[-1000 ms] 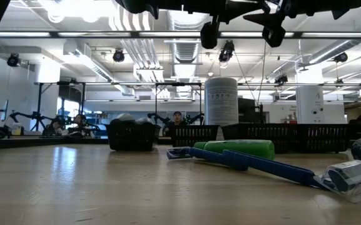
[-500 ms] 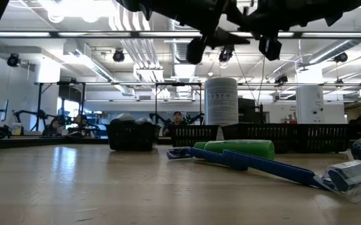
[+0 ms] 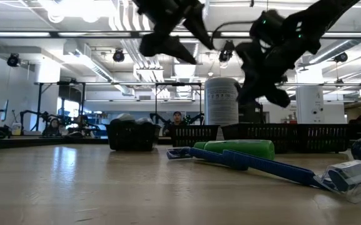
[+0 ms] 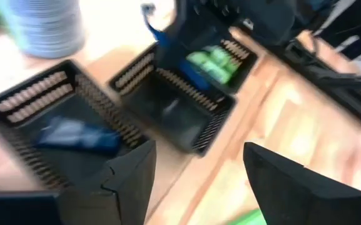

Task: Pick & Place Travel size toiletries
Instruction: Put the blue razor into the middle right black bin

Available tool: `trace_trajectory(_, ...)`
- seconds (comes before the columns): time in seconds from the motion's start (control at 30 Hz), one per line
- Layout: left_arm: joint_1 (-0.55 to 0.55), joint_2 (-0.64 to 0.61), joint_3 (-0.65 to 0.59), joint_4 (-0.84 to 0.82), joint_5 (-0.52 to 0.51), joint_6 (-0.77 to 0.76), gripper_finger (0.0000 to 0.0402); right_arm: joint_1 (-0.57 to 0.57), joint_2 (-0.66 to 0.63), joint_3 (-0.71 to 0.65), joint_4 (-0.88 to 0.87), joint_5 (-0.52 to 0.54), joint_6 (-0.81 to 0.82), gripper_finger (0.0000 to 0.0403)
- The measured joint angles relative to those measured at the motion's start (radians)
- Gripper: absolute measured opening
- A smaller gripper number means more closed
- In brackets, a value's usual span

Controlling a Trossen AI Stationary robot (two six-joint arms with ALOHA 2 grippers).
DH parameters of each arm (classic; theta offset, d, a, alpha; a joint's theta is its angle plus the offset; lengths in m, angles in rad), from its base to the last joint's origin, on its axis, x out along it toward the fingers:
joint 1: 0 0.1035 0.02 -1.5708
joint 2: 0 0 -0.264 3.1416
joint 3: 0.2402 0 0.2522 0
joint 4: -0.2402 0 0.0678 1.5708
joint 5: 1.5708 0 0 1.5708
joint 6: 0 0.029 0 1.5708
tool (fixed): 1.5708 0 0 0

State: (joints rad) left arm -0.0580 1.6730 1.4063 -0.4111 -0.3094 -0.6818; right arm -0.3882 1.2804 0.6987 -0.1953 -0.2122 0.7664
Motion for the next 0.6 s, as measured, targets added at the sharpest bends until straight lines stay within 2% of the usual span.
trace_trajectory(0.23,-0.009,-0.093,-0.097,-0.042,-0.060,-0.036,0.0248,0.035,0.128,-0.002,-0.012,-0.015,0.100,0.0043)
trace_trajectory(0.4,-0.009,-0.139,-0.189,-0.026,-0.060,-0.052,0.0249,0.050,0.136,-0.002,-0.046,0.010,0.198,0.0061)
trace_trajectory(0.6,-0.001,-0.186,-0.290,-0.003,-0.058,-0.046,0.0250,0.056,0.131,-0.002,-0.093,0.027,0.259,0.0108)
